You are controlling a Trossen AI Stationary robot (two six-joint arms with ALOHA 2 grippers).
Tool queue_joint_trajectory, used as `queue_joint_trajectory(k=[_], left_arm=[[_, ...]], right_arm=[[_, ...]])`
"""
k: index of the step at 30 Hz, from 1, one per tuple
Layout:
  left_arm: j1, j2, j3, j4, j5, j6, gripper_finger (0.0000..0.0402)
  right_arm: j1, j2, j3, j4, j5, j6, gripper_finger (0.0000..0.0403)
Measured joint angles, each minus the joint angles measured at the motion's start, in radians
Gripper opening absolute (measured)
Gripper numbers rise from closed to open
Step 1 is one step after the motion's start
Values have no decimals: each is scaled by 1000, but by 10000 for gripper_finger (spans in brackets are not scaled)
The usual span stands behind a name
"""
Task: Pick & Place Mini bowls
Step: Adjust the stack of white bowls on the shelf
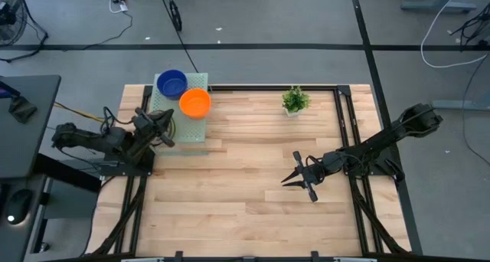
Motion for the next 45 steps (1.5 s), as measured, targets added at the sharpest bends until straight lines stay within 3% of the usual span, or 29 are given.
queue_joint_trajectory(k=[13, 36, 45], left_arm=[[230, 31, 0, 12, 164, -74, 3], [541, 440, 171, 71, 389, -133, 3], [633, 499, 192, 72, 455, -148, 3]], right_arm=[[-17, 0, 0, 0, 0, -8, 55], [-29, 0, 0, -16, -12, 18, 55], [-29, 0, 0, -18, -12, 27, 55]])
